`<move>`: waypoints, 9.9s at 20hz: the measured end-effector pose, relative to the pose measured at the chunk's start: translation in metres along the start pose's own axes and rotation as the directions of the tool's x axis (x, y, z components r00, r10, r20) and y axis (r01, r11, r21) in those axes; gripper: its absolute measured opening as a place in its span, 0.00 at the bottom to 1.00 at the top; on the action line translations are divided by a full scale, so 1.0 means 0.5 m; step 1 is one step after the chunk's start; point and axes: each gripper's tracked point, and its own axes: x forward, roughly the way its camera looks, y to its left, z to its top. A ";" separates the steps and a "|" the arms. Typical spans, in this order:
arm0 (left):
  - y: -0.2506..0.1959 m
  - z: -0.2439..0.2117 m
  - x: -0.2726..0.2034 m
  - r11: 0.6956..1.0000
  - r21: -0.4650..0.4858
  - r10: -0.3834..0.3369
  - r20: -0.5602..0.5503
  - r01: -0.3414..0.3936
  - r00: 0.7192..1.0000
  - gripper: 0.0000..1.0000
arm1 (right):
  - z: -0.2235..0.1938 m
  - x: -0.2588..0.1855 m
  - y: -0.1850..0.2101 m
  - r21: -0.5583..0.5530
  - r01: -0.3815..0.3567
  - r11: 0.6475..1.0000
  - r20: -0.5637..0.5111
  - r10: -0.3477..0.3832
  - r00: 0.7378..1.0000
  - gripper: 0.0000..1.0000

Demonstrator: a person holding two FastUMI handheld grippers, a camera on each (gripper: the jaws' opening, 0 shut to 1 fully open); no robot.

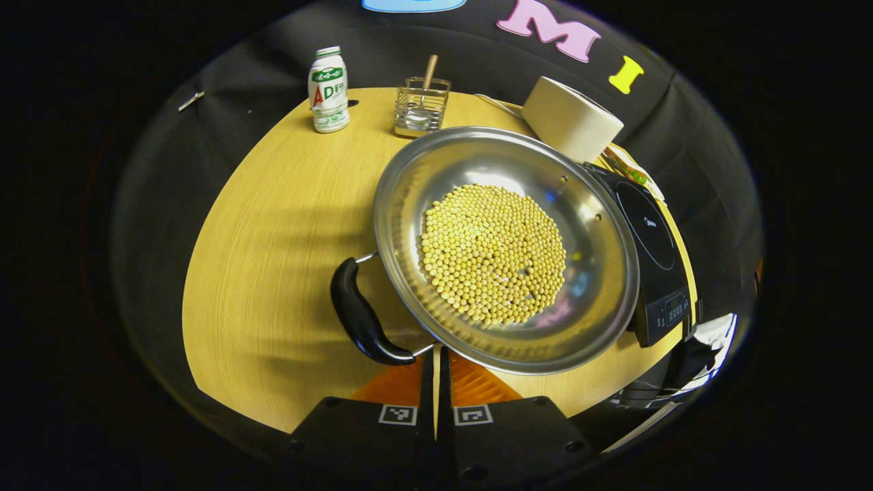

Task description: First push the handle of the pot to place it horizontally, then grasp the pot with both hands and set it on the induction cooktop.

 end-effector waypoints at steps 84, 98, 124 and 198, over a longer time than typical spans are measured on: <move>0.153 0.274 0.114 0.999 -0.036 0.013 0.322 -0.002 0.947 0.91 | -0.356 0.417 0.560 0.183 -0.430 0.884 -0.517 0.459 0.723 0.96; 0.181 0.242 0.129 0.997 -0.079 0.017 0.290 0.006 0.957 0.66 | -0.414 0.419 0.583 0.127 -0.404 0.906 -0.577 0.398 0.713 0.64; 0.014 0.273 -0.022 0.996 -0.078 0.068 0.329 -0.045 0.942 0.62 | -0.255 0.378 0.444 0.133 -0.442 0.887 -0.523 0.442 0.729 0.60; -0.573 0.363 -0.015 0.996 0.066 0.022 0.459 -0.059 0.888 0.96 | -0.084 0.472 -0.163 0.126 -0.249 0.960 -0.298 0.276 0.914 0.99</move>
